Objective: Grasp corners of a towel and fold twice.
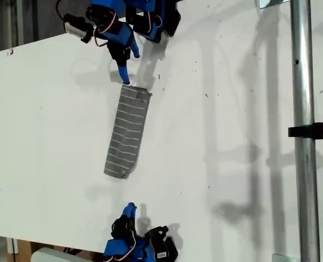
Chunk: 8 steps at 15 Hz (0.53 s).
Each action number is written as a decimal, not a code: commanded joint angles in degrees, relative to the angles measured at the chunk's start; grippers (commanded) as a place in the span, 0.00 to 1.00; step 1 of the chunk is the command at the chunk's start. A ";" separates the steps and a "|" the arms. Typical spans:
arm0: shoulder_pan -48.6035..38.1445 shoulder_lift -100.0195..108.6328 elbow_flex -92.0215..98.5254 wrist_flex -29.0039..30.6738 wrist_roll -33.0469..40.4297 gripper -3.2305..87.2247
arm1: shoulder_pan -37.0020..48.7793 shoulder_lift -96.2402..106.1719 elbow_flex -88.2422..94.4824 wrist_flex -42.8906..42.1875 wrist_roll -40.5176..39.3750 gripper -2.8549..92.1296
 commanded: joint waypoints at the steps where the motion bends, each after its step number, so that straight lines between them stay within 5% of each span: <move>1: 5.54 25.66 16.61 -0.62 -4.31 0.00 | -1.14 1.05 -0.35 0.53 1.58 0.52; 3: 9.93 25.40 22.68 -4.31 -1.05 0.00 | 0.62 -1.32 1.93 -1.14 1.49 0.52; 8: 8.53 25.40 31.11 -7.12 2.99 0.00 | 5.19 -31.99 2.11 -24.35 -0.70 0.55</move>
